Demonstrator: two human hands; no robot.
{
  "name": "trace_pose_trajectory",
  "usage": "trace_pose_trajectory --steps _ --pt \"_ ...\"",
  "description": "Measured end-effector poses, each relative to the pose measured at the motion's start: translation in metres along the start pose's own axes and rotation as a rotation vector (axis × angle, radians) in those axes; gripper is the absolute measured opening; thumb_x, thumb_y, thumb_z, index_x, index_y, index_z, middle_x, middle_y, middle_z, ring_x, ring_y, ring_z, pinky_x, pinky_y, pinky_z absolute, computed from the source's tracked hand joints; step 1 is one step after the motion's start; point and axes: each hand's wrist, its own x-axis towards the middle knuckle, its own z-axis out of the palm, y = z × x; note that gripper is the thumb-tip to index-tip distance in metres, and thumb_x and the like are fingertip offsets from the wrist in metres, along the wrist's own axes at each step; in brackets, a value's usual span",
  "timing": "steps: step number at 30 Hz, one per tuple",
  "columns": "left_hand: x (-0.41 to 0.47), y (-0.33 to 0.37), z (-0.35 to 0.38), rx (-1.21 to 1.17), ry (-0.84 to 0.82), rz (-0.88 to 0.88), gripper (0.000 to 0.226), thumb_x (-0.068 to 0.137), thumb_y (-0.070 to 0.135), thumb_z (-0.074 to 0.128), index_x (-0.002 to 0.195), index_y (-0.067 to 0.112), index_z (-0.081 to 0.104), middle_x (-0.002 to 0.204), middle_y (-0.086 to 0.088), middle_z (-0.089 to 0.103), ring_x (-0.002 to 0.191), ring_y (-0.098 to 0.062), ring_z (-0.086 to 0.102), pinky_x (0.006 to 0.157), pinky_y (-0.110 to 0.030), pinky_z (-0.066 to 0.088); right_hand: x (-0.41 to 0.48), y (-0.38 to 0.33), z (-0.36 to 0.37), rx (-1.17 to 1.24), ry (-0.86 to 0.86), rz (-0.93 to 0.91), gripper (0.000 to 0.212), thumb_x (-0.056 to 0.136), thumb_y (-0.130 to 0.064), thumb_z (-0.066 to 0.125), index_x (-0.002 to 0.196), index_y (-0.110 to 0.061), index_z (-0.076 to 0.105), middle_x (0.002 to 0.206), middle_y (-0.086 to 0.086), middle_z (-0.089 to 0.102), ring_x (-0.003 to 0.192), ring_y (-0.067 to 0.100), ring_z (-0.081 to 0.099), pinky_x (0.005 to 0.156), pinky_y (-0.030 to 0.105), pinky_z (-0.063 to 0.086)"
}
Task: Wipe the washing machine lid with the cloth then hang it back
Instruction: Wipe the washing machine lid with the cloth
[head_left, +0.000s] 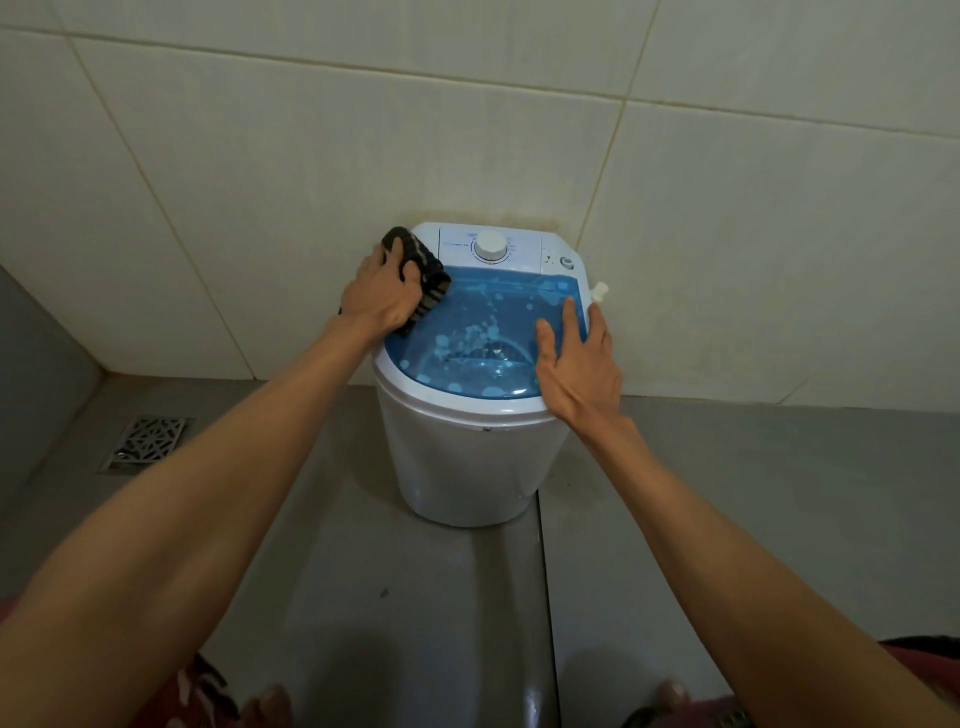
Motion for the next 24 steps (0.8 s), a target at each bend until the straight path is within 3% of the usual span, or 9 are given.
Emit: trace_pose_trajectory --steps 8,15,24 --pt "0.032 0.035 0.009 0.305 -0.071 0.356 0.058 0.103 0.039 0.017 0.157 0.022 0.006 0.165 -0.004 -0.001 0.152 -0.022 -0.001 0.121 -0.045 -0.001 0.003 0.003 0.002 -0.008 0.013 -0.008 0.067 0.099 -0.061 0.019 0.157 -0.029 0.010 0.165 0.005 0.004 0.151 0.026 0.009 0.117 0.051 0.023" --pt "0.047 0.041 0.007 0.204 -0.053 0.164 0.059 0.100 0.041 0.021 0.157 0.027 0.011 0.165 -0.004 0.004 0.151 -0.027 0.001 0.121 -0.049 0.001 0.003 0.002 0.001 -0.009 0.003 -0.008 0.065 0.100 -0.059 0.020 0.157 -0.029 0.010 0.165 0.004 0.004 0.150 0.025 0.009 0.116 0.050 0.024" --pt "-0.055 0.007 0.003 0.128 0.001 0.107 0.057 0.102 0.042 0.024 0.156 0.022 0.017 0.164 -0.009 0.011 0.151 -0.030 0.006 0.121 -0.049 0.011 0.000 0.000 -0.001 -0.001 -0.020 0.011 0.064 0.101 -0.058 0.017 0.158 -0.027 0.010 0.165 0.005 0.003 0.151 0.025 0.006 0.118 0.050 0.020"
